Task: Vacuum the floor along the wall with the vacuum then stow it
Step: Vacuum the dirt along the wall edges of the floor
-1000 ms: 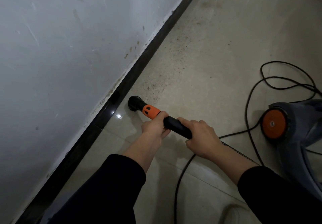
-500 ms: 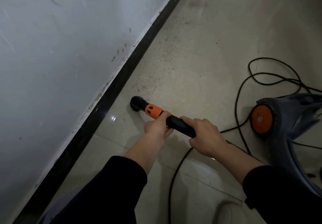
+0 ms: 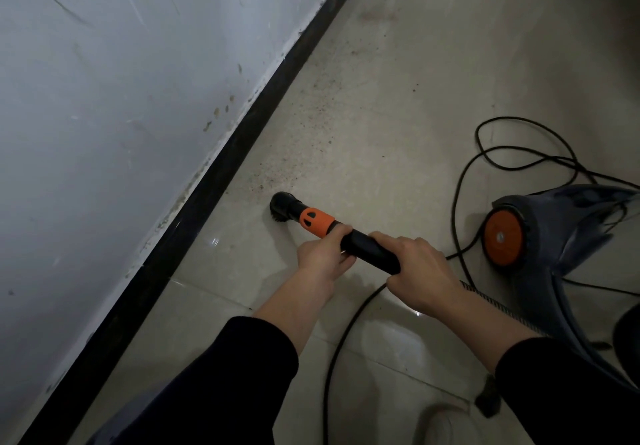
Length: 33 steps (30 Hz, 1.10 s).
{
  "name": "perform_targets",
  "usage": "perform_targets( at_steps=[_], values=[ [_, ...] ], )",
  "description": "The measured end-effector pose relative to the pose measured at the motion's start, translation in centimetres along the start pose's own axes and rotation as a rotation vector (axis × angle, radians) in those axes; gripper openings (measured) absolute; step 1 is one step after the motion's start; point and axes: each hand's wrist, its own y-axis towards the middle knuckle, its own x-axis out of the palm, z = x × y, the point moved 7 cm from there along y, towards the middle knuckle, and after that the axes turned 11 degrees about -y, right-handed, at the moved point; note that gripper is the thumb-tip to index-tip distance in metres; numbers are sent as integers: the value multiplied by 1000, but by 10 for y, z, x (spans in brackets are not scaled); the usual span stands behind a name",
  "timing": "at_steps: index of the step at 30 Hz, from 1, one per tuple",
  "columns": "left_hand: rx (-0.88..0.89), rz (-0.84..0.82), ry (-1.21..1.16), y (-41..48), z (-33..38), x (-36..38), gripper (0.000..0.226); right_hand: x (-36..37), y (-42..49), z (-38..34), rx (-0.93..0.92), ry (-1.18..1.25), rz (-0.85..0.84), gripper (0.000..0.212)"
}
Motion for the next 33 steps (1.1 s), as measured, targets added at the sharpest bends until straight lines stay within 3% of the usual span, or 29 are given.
perform_targets(
  at_steps=[7, 33],
  values=[
    [17, -25, 36, 6, 3, 4, 29, 2, 4, 3, 34, 47, 7, 66],
    [64, 81, 21, 28, 58, -47, 41, 18, 50, -64, -46, 146, -45, 59]
  ],
)
